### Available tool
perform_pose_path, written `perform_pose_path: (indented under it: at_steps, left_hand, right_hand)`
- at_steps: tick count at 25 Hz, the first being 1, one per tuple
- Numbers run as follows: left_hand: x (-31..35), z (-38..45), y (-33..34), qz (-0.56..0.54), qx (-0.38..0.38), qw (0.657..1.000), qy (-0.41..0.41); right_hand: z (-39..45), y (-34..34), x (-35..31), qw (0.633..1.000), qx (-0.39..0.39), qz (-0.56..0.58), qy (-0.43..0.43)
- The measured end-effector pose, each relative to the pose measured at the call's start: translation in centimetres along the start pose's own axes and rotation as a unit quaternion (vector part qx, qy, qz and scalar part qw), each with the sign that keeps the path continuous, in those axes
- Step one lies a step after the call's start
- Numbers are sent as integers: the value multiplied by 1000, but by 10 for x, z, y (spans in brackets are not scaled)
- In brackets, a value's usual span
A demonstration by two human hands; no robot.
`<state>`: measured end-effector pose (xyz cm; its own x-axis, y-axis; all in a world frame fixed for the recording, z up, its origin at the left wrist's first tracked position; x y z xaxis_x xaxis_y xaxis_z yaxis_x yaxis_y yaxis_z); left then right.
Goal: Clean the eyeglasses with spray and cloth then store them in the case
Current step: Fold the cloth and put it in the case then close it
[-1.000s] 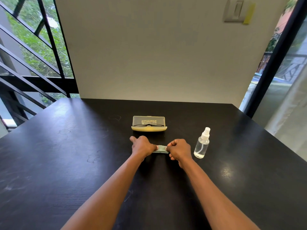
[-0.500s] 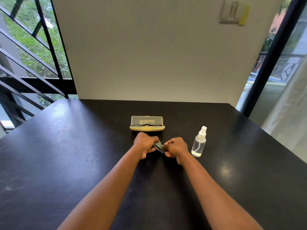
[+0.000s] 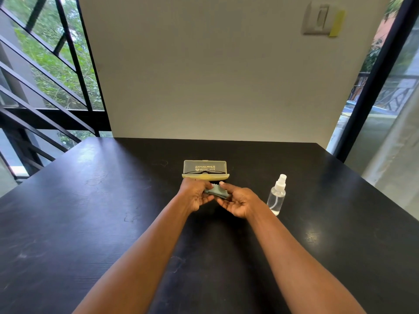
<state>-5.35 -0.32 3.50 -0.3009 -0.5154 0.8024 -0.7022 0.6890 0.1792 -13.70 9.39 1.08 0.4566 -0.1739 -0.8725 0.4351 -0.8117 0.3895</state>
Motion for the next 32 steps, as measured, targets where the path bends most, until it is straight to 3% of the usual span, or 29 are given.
perform_pose_path:
  at_steps: [4,17,24,28,32]
  left_hand:
    - [0,6,-7,34,45,998,-11]
    - [42,21,-12,53,38,997,30]
    - [73,41,-14,94,82,990,61]
    - [81,55,-15,148,106,980,83]
    - [77,72,-16,205,151,961,110]
  right_hand:
    - [7,7,-5,998,12,-54,-41]
    - [43,34,-34,980,14,-147,-134]
    - [74,51,-55,967,2,-210,-147]
    - [90,56,-56,948,16,-273,-164]
    - [102,55,-48,902,30,-381,-200]
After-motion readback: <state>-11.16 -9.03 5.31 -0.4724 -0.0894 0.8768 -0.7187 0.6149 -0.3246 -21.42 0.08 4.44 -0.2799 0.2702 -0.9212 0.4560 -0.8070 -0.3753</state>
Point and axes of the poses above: each hand's wrist, its own z-axis towards the middle knuckle, its own y-axis out of the palm, x = y × z, the point moved 1 cm from there along z, towards the middle knuckle, and after that the axes turned 14 degrees about -y, right-handed, at the moved point
